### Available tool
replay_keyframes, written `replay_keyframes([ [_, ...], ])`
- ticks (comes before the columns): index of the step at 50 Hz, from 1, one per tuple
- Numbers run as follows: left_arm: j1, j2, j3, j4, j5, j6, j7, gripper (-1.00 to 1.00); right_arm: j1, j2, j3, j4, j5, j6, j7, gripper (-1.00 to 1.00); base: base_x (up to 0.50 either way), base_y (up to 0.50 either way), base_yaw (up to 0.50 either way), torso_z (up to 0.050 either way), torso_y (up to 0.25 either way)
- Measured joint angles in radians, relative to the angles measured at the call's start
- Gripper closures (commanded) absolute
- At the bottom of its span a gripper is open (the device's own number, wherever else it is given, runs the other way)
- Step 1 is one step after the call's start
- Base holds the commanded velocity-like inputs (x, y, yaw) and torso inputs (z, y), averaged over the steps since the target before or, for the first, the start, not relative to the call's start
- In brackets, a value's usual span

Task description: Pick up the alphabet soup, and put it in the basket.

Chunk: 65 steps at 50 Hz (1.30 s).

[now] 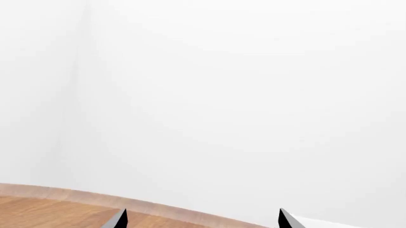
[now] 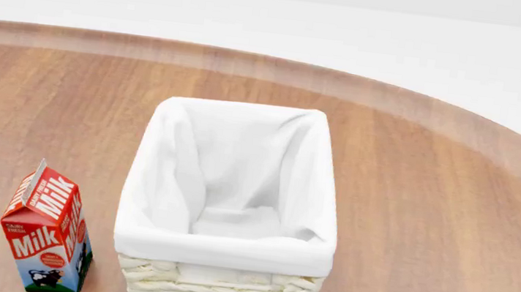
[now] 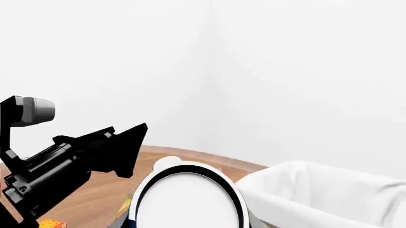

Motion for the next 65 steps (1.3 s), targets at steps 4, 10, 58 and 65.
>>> replay_keyframes([
  [4, -0.001, 0.0, 0.001, -0.001, 0.0, 0.0, 0.0, -1.0, 0.012, 0.002, 0.01, -0.024, 0.015, 0.037, 0.036, 1.0, 0.0, 0.0, 0.0, 0.0, 0.0],
  [10, -0.003, -0.001, 0.002, -0.003, -0.001, 0.0, -0.001, -1.0, 0.036, 0.005, 0.028, -0.068, 0.019, 0.108, 0.107, 1.0, 0.0, 0.0, 0.0, 0.0, 0.002],
  [58, -0.005, -0.008, 0.006, -0.009, -0.001, 0.007, -0.011, -1.0, 0.455, 0.065, 0.125, -0.434, 0.136, 0.793, 0.543, 1.0, 0.0, 0.0, 0.0, 0.0, 0.0],
  [65, -0.01, -0.008, 0.008, -0.014, -0.002, 0.005, -0.011, -1.0, 0.63, 0.034, 0.099, -0.435, 0.187, 0.966, 0.591, 1.0, 0.0, 0.0, 0.0, 0.0, 0.0],
])
